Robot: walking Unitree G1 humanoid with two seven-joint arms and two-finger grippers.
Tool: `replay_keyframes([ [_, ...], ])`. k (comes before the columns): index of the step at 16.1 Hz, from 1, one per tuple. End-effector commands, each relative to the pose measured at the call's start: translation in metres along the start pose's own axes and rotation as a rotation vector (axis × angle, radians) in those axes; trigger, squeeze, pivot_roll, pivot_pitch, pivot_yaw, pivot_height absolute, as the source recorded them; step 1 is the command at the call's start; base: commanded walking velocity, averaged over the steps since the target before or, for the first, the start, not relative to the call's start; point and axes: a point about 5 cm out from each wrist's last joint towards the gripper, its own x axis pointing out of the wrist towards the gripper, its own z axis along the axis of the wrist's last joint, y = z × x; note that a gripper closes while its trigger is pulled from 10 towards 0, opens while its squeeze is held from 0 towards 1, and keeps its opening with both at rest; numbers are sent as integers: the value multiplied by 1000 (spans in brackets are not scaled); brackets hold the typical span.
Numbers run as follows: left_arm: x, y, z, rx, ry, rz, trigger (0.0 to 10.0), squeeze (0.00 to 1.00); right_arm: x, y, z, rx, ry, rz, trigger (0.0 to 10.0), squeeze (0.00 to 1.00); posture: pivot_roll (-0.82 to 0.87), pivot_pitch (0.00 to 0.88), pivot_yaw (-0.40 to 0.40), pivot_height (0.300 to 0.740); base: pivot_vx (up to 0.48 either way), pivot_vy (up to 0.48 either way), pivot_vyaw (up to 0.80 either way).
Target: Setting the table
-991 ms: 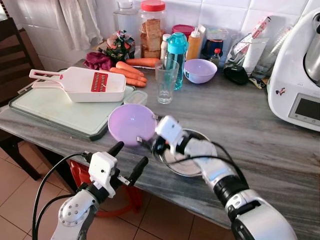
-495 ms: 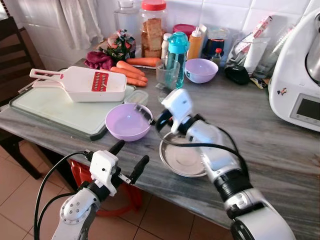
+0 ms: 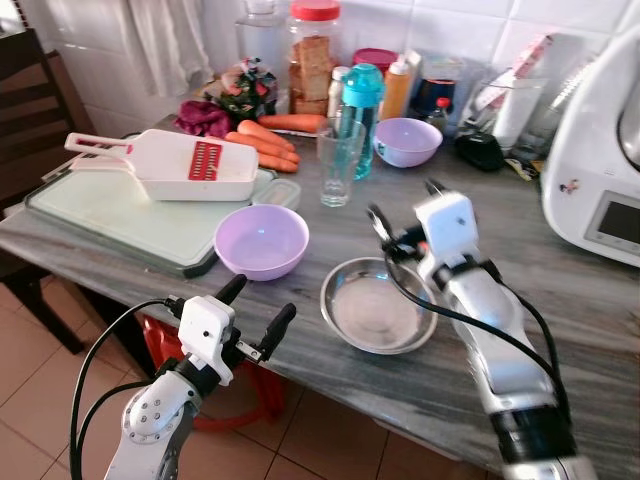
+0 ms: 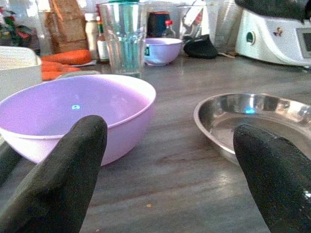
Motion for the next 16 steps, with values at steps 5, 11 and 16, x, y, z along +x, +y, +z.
replay_keyframes([
  [5, -1, 7, 2, 12, -7, 25, 10000, 0, -21, -2, -12, 98, 184, -25, 10000, 996, 75, 0, -30, 740, 0, 0, 0],
  [11, -5, 15, -1, -9, 8, 61, 10000, 0, -33, 11, -20, 154, 275, 31, 10000, 992, 73, 0, -25, 740, 0, 0, 0],
  [16, 7, 29, 0, -64, -3, 164, 10000, 0, -41, 22, -7, 224, 210, 38, 10000, 992, 55, 0, -22, 740, 0, 0, 0],
])
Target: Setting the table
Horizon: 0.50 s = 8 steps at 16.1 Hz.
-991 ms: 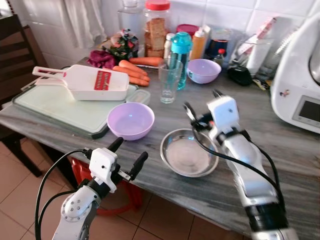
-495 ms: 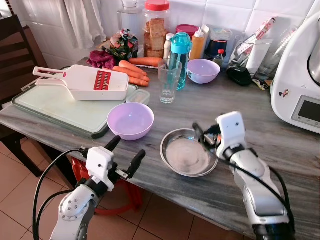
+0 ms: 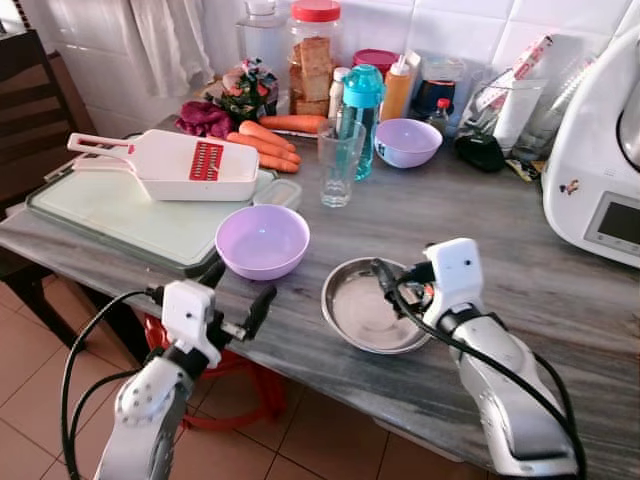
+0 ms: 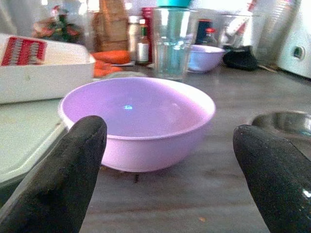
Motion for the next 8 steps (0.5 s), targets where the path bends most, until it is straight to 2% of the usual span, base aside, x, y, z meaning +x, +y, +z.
replay_keyframes([
  [1, 5, 6, 0, -36, 6, 48, 10000, 0, -4, 3, 10, 6, -70, 10, 10000, 992, 55, 0, -22, 740, 0, 0, 0],
  [4, 22, 18, 3, -108, -20, 143, 10000, 0, -17, 19, 28, 78, -223, 132, 10000, 980, 26, 0, -16, 740, 0, 0, 0],
  [6, 35, 26, 4, -179, -19, 223, 10000, 0, -21, 23, 27, 68, -223, 157, 10000, 973, 18, 3, -13, 740, 0, 0, 0],
  [8, 43, 29, 6, -208, -8, 251, 10000, 0, -22, 24, 27, 48, -226, 158, 10000, 969, 10, 4, -7, 740, 0, 0, 0],
])
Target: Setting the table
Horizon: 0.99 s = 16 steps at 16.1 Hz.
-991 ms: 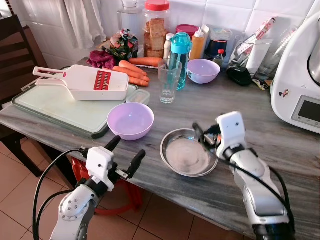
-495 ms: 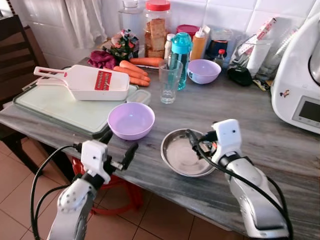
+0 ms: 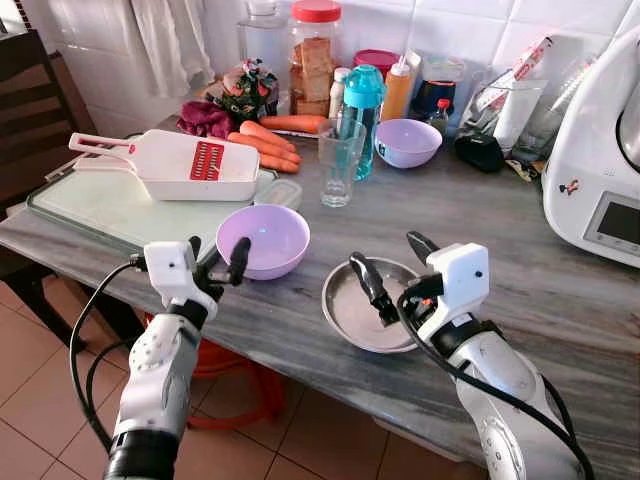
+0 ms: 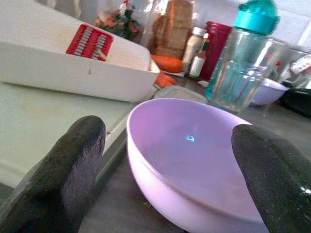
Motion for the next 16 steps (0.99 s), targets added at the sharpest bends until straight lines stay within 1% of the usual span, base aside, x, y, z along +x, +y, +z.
replay_keyframes([
  [1, 6, 1, -2, -35, 34, 35, 10000, 0, -1, 3, 6, -22, -31, 13, 10000, 969, 11, 6, -4, 740, 0, 0, 0],
  [2, 9, 2, -4, -41, 70, 44, 10000, 0, -1, 5, 7, -32, -35, 27, 10000, 969, 10, 7, -1, 740, 0, 0, 0],
  [3, 14, 0, -4, -78, 78, 40, 10000, 0, -2, 11, 8, -46, -44, 71, 10000, 922, 9, 8, 4, 740, 0, 0, 0],
  [4, 16, 1, -7, -69, 119, 49, 10000, 0, -2, 14, 10, -46, -60, 98, 10000, 898, 9, 9, 7, 740, 0, 0, 0],
  [5, 19, 3, -9, -107, 136, 81, 10000, 0, -3, 19, 15, -16, -86, 159, 10000, 800, 9, 8, 9, 740, 0, 0, 0],
  [6, 21, 2, -9, -133, 134, 87, 10000, 0, -5, 21, 17, -2, -100, 197, 10000, 655, 6, 9, 13, 740, 0, 0, 0],
  [7, 24, 1, -8, -133, 141, 86, 10000, 0, -7, 21, 18, -5, -99, 211, 10000, 576, 5, 9, 14, 740, 0, 0, 0],
  [8, 27, 0, -9, -142, 165, 92, 10000, 0, -9, 20, 16, 3, -71, 219, 10000, 435, 5, 10, 17, 740, 0, 0, 0],
  [9, 29, -1, -11, -144, 208, 101, 10000, 0, -12, 20, 11, 45, -18, 215, 10000, 286, 5, 11, 20, 740, 0, 0, 0],
  [10, 30, -2, -11, -139, 219, 93, 10000, 0, -16, 20, 5, 69, 41, 218, 10000, 0, 3, 11, 23, 740, 0, 0, 0],
  [11, 32, -2, -11, -139, 221, 95, 10000, 0, -19, 18, 1, 80, 92, 213, 10000, 0, 2, 13, 26, 740, 0, 0, 0],
  [12, 32, -1, -11, -142, 225, 96, 8314, 0, -22, 16, -1, 64, 108, 206, 10000, 0, 1, 15, 28, 740, 0, 0, 0],
  [13, 33, 0, -10, -144, 226, 100, 4667, 0, -23, 14, -2, 67, 113, 201, 10000, 0, 2, 17, 29, 740, 0, 0, 0],
  [14, 33, 0, -11, -155, 236, 102, 588, 0, -23, 14, -2, 63, 121, 197, 10000, 0, 2, 17, 30, 740, 0, 0, 0],
  [15, 33, 0, -13, -154, 270, 101, 0, 0, -24, 13, -3, 42, 131, 201, 10000, 0, 2, 18, 31, 740, 0, 0, 0],
  [16, 33, 0, -14, -165, 306, 104, 0, 0, -24, 12, -3, 28, 146, 204, 10000, 0, 5, 19, 33, 740, 0, 0, 0],
])
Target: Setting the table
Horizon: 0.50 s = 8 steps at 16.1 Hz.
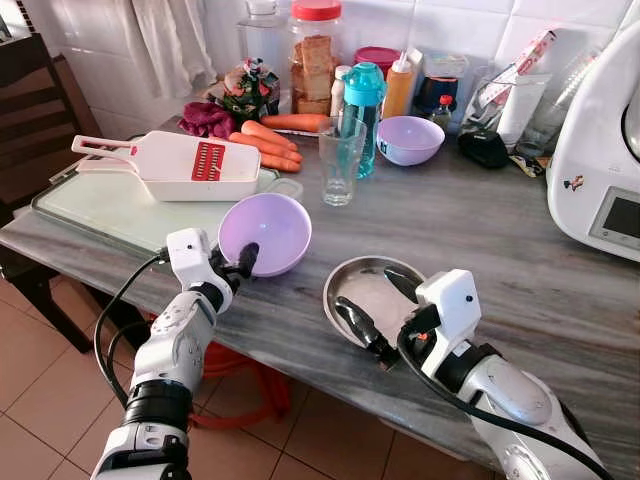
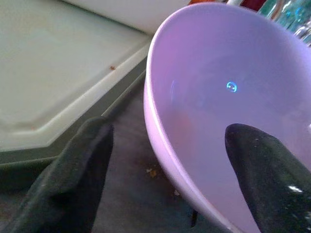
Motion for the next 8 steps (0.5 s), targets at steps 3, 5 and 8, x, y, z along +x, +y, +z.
replay_keyframes([
  [3, 5, 2, 8, -7, 50, 19, 0, 0, 0, 5, 4, -21, 13, 16, 10000, 0, 9, 19, 33, 740, 0, 0, 0],
  [5, 5, 2, 15, -10, 65, 8, 0, 0, 2, 5, 2, -22, 18, 13, 10000, 0, 16, 14, 33, 740, 0, 0, 0],
  [8, 5, 0, 19, 18, 132, -44, 0, 0, 4, 4, 2, -30, 22, 12, 10000, 0, 23, 9, 33, 740, 0, 0, 0],
])
